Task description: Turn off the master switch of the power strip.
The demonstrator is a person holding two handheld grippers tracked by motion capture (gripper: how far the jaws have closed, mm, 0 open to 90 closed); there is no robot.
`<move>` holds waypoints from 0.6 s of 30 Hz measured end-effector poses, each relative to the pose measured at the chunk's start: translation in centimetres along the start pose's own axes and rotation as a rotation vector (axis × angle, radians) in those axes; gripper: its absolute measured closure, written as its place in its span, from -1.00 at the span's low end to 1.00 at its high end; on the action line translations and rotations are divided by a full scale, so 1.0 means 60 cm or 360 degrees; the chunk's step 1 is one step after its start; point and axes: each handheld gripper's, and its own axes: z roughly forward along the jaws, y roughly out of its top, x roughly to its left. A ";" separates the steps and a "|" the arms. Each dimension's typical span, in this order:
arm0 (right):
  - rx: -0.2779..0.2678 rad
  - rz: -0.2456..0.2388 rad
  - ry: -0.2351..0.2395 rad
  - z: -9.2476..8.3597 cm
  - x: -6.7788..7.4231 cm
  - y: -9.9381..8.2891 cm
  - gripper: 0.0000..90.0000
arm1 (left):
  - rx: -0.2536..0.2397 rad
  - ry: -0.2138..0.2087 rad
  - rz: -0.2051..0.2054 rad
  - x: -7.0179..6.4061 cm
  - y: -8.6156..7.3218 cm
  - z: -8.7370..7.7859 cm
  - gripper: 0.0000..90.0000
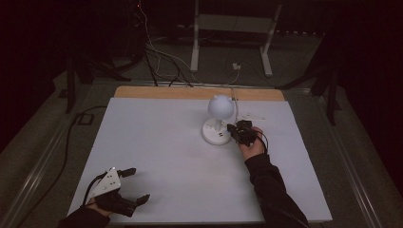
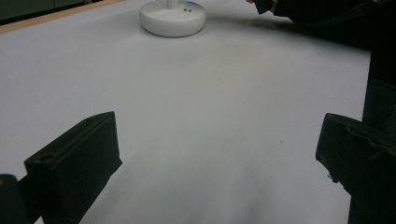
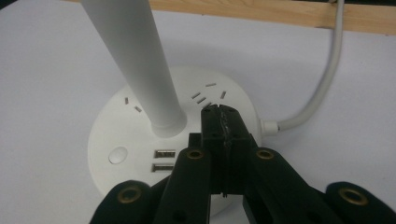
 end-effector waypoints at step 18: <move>0.0022 -0.0043 -0.0041 0.007 0.003 -0.007 1.00 | 0.0002 -0.0005 0.0003 -0.001 0.000 0.001 -0.99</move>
